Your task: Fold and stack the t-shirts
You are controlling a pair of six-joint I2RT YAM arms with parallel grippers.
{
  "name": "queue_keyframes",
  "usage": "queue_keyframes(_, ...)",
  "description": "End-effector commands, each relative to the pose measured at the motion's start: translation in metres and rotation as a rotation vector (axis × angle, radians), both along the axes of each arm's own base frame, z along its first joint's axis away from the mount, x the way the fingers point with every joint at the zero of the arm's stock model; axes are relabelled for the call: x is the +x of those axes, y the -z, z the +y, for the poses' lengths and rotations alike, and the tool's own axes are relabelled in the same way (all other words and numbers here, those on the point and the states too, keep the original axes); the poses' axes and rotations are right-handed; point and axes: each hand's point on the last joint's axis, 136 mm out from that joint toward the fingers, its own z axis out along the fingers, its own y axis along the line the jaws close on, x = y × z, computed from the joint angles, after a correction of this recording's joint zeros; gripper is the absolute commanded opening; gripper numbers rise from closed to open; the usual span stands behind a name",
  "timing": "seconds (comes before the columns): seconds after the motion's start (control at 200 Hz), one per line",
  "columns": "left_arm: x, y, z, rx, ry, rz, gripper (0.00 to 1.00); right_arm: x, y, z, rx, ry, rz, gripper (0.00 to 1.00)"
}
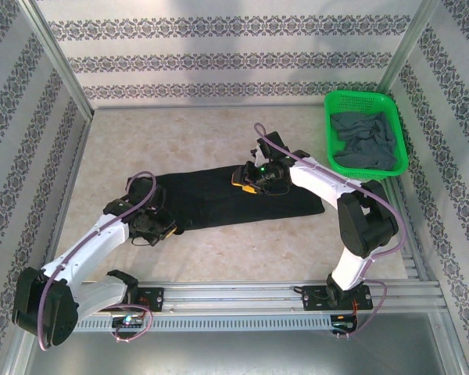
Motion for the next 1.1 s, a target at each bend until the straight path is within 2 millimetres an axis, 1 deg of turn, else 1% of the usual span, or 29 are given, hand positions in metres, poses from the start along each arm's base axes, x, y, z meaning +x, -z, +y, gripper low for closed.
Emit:
queue_keyframes(0.0,-0.018,0.001,0.001,0.029,0.019,0.059,0.0,0.001,0.0,-0.004,0.0,0.01,-0.009,0.46)
queue_keyframes(0.08,-0.023,0.007,0.002,0.042,0.023,0.079,0.0,0.0,0.001,-0.004,-0.001,0.01,-0.004,0.46)
queue_keyframes(0.125,-0.027,0.011,0.009,0.079,0.023,0.097,0.0,0.0,0.002,-0.004,-0.001,0.009,-0.004,0.46)
queue_keyframes(0.165,-0.026,0.011,0.014,0.115,0.032,0.092,0.01,0.0,0.002,-0.004,0.0,0.009,-0.002,0.45)
queue_keyframes(0.18,-0.026,0.011,0.017,0.131,0.033,0.089,0.05,-0.001,0.002,-0.004,0.001,0.008,0.0,0.45)
queue_keyframes(0.245,-0.023,0.009,0.027,0.196,0.049,0.083,0.36,-0.002,0.002,-0.004,0.001,0.006,0.001,0.46)
queue_keyframes(0.27,-0.02,0.007,0.029,0.214,0.058,0.078,0.45,-0.002,0.002,-0.004,0.002,0.005,0.002,0.46)
queue_keyframes(0.3,-0.016,0.004,0.034,0.243,0.067,0.068,0.52,-0.002,0.001,-0.004,0.002,0.004,0.0,0.46)
queue_keyframes(0.335,-0.01,-0.002,0.039,0.274,0.072,0.053,0.57,-0.003,0.0,-0.005,0.001,0.002,-0.002,0.46)
queue_keyframes(0.395,0.002,-0.01,0.049,0.299,0.06,0.019,0.56,-0.003,-0.002,-0.004,0.005,-0.002,-0.012,0.46)
queue_keyframes(0.45,0.016,-0.014,0.059,0.269,0.006,-0.019,0.54,-0.003,-0.005,-0.003,0.018,-0.009,-0.022,0.46)
queue_keyframes(0.56,0.05,-0.016,0.079,0.192,-0.097,-0.113,0.48,0.0,-0.021,0.007,0.092,-0.033,-0.075,0.47)
queue_keyframes(0.669,0.074,-0.004,0.095,0.143,-0.145,-0.143,0.39,0.001,-0.032,0.015,0.158,-0.054,-0.097,0.49)
queue_keyframes(0.739,0.087,0.007,0.1,0.099,-0.152,-0.149,0.37,0.002,-0.033,0.016,0.16,-0.055,-0.095,0.49)
queue_keyframes(0.809,0.1,0.012,0.102,0.079,-0.137,-0.175,0.36,0.003,-0.033,0.016,0.161,-0.051,-0.097,0.49)
queue_keyframes(0.899,0.108,0.017,0.1,0.068,-0.107,-0.186,0.33,0.002,-0.033,0.015,0.157,-0.046,-0.095,0.49)
queue_keyframes(1.009,0.097,0.033,0.104,0.104,-0.088,-0.114,0.33,0.001,-0.032,0.013,0.154,-0.035,-0.098,0.49)
queue_keyframes(1.094,0.095,0.038,0.106,0.121,-0.076,-0.12,0.33,0.0,-0.03,0.012,0.156,-0.028,-0.093,0.49)
